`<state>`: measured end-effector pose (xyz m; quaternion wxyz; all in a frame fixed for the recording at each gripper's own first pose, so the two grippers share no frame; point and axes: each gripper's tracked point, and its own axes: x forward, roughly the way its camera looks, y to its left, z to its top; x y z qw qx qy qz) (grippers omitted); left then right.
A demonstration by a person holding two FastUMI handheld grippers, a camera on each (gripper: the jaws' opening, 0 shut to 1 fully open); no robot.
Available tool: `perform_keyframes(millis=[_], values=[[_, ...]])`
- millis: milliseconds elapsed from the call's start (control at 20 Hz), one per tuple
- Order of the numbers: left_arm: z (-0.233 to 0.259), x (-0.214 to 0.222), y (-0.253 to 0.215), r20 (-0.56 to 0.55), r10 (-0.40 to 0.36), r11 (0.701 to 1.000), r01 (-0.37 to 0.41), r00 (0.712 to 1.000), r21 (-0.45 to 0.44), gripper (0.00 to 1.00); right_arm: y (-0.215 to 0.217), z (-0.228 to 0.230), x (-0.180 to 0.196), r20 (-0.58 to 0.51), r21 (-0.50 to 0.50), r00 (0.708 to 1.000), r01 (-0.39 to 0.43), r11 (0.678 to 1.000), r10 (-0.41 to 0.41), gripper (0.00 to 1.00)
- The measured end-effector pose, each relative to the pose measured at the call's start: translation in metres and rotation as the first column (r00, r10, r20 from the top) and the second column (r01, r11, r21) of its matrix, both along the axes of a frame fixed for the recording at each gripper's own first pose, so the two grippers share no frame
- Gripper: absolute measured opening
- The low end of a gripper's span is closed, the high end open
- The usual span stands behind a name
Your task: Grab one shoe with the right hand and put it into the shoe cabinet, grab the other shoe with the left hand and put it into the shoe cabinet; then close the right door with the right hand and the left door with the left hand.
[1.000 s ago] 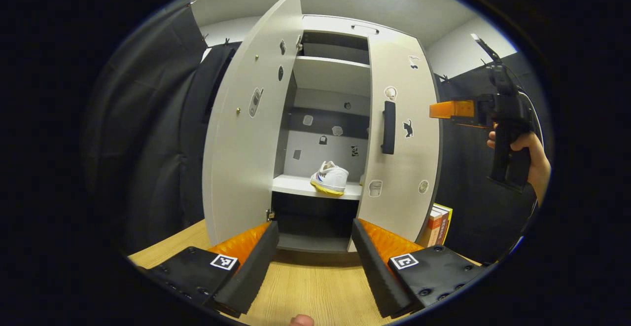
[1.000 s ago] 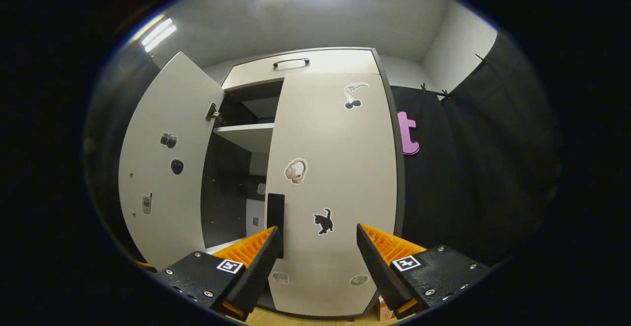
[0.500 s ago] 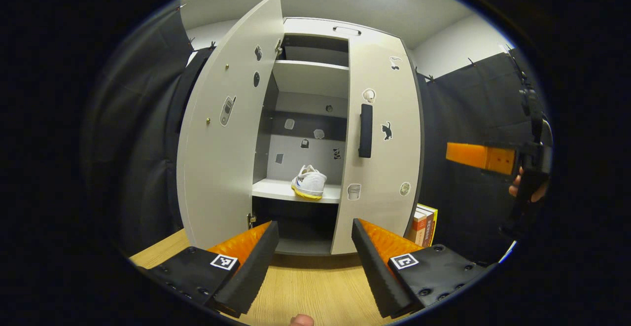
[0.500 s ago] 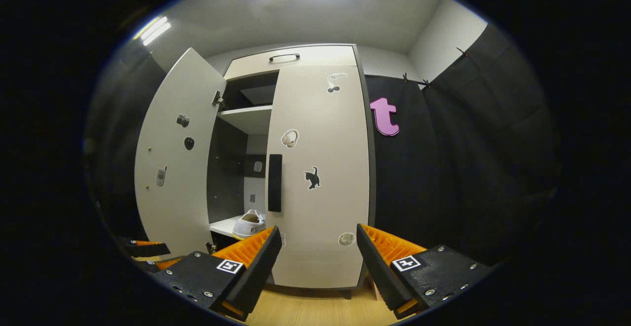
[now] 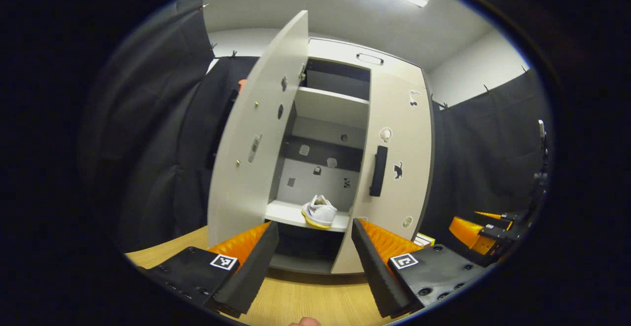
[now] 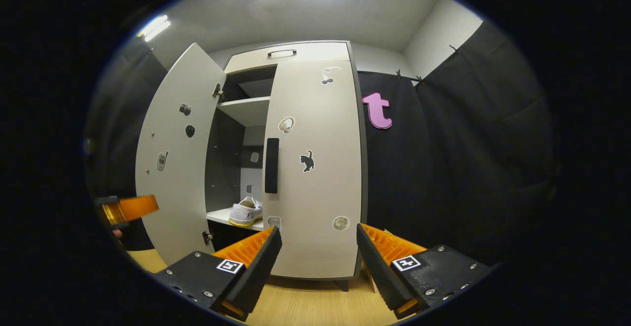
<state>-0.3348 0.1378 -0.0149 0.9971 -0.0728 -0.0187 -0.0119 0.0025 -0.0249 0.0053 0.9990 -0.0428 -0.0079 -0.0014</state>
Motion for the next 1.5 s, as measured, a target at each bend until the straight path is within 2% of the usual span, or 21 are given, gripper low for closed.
perform_keyframes(millis=[50, 200, 300, 400, 500, 550, 600, 750, 850, 1100, 1200, 1250, 1400, 1500], values=[[0.012, -0.001, 0.021, 0.009, 0.041, 0.999, -0.041, 0.999, 0.001, 0.99, -0.004, -0.001, 0.002, -0.002, -0.010, 1.000, 0.004, 1.000, -0.004, 0.94], [0.039, 0.000, 0.090, 0.035, 0.190, 0.982, -0.191, 0.981, 0.015, 0.97, -0.011, -0.005, 0.004, -0.009, -0.025, 1.000, 0.017, 1.000, -0.017, 0.94], [0.057, 0.002, 0.130, 0.078, 0.262, 0.964, -0.264, 0.962, 0.018, 0.96, -0.013, -0.008, 0.004, -0.013, -0.021, 1.000, 0.025, 0.999, -0.025, 0.94], [0.063, 0.005, 0.171, 0.081, 0.349, 0.935, -0.353, 0.934, 0.039, 0.96, -0.012, -0.010, 0.002, -0.019, -0.008, 0.999, 0.026, 1.000, -0.026, 0.94], [0.063, 0.020, 0.198, 0.061, 0.390, 0.919, -0.393, 0.919, 0.029, 0.94, -0.012, -0.011, 0.001, -0.022, -0.005, 0.999, 0.027, 1.000, -0.027, 0.94], [0.062, 0.028, 0.206, 0.053, 0.390, 0.920, -0.392, 0.919, 0.018, 0.99, -0.011, -0.011, 0.000, -0.024, -0.005, 0.999, 0.027, 1.000, -0.027, 0.94], [0.061, 0.040, 0.212, 0.052, 0.386, 0.922, -0.387, 0.921, 0.010, 0.94, -0.011, -0.011, 0.000, -0.025, -0.007, 0.999, 0.029, 1.000, -0.029, 0.94], [0.062, 0.059, 0.228, 0.056, 0.394, 0.919, -0.394, 0.917, -0.001, 0.96, -0.015, -0.013, -0.002, -0.030, -0.021, 0.999, 0.044, 0.999, -0.045, 0.94], [0.061, 0.065, 0.234, 0.068, 0.405, 0.912, -0.408, 0.912, 0.034, 0.96, -0.018, -0.014, -0.003, -0.032, -0.024, 0.998, 0.057, 0.998, -0.057, 0.94], [0.055, 0.084, 0.221, 0.057, 0.366, 0.926, -0.369, 0.929, 0.077, 0.96, -0.025, -0.016, -0.001, -0.039, -0.014, 0.996, 0.081, 0.997, -0.081, 0.94], [0.055, 0.084, 0.221, 0.067, 0.371, 0.922, -0.376, 0.926, 0.091, 0.96, -0.026, -0.017, 0.000, -0.039, -0.011, 0.996, 0.085, 0.996, -0.085, 0.94], [0.056, 0.083, 0.221, 0.071, 0.371, 0.922, -0.376, 0.926, 0.086, 0.99, -0.027, -0.017, -0.001, -0.040, -0.011, 0.995, 0.087, 0.996, -0.087, 0.94], [0.050, 0.085, 0.219, 0.049, 0.355, 0.934, -0.356, 0.934, 0.020, 0.94, -0.027, -0.018, -0.002, -0.046, -0.003, 0.995, 0.084, 0.996, -0.084, 0.94], [0.049, 0.085, 0.214, 0.040, 0.346, 0.938, -0.346, 0.937, -0.007, 0.95, -0.027, -0.017, -0.001, -0.045, -0.002, 0.996, 0.077, 0.997, -0.077, 0.94]])
